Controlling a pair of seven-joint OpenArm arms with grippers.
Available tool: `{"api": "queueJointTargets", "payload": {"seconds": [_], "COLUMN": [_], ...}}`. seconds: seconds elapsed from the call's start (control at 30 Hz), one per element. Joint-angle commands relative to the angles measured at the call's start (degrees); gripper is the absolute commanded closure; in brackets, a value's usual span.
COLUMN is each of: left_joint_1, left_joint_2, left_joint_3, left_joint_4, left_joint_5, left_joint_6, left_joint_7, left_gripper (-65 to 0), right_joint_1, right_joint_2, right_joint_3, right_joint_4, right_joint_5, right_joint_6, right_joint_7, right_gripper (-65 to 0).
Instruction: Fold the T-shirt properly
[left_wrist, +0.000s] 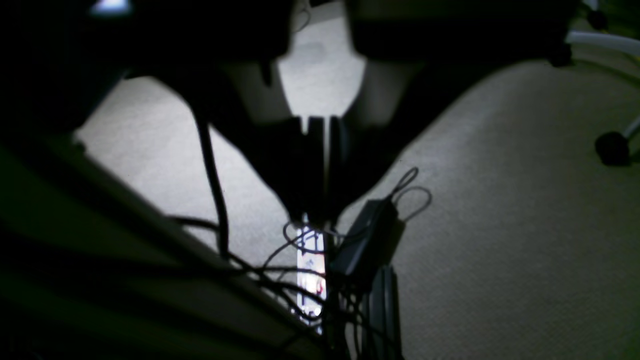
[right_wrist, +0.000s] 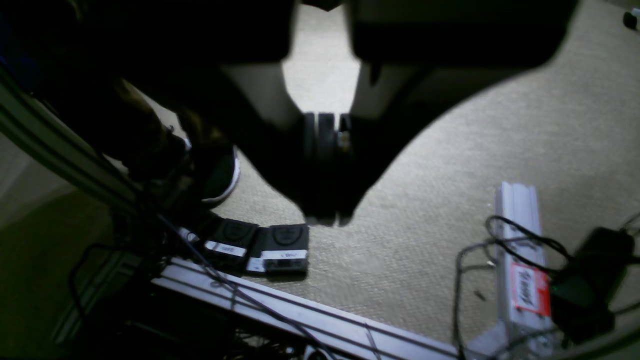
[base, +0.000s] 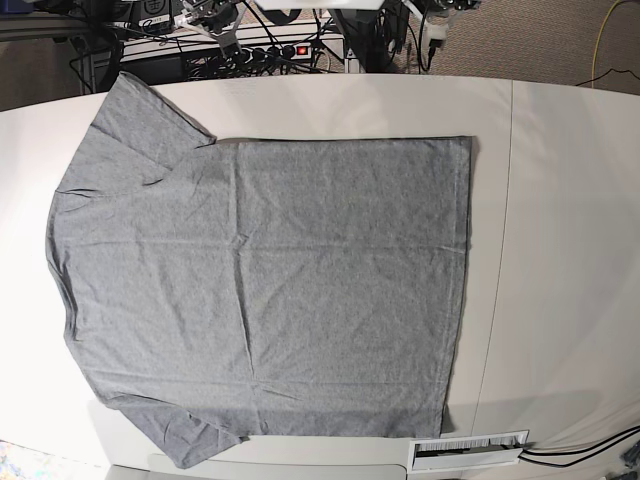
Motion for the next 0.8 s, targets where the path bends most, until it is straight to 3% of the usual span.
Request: {"api": "queueJointTargets", "payload": {"seconds": [0.0,0.37,0.67,0.77], "left_joint_1": [0.98,7.87,18.82,23.82], "left_joint_2": [-0.17,-3.02,-7.34,-9.11], "left_joint_3": [0.13,0.13,0.13,0.13], "left_joint_4": [0.46,7.32,20.37,27.04], "left_joint_5": [0.11,0.07,0.07,0.04], "left_joint_6": [-0.44,-0.59,-0.57,-0.61], "left_joint_7": [-1.01,-1.33,-1.36,-1.36], "left_gripper": [0.0,0.0,0.0,0.0], "right_joint_1": [-0.61,-4.09,-15.26,-19.65], "right_joint_2": [0.94,4.96,13.38,16.65], "right_joint_3": [0.13,0.13,0.13,0.13], "right_joint_4": [0.24,2.08,17.94,24.61], "right_joint_5": [0.04,-0.20,-0.83,-5.03], "right_joint_6": [-0.11,0.09,0.22,0.11], "right_joint_7": [0.55,0.94,0.42,-0.70], "right_gripper": [0.0,0.0,0.0,0.0]}}
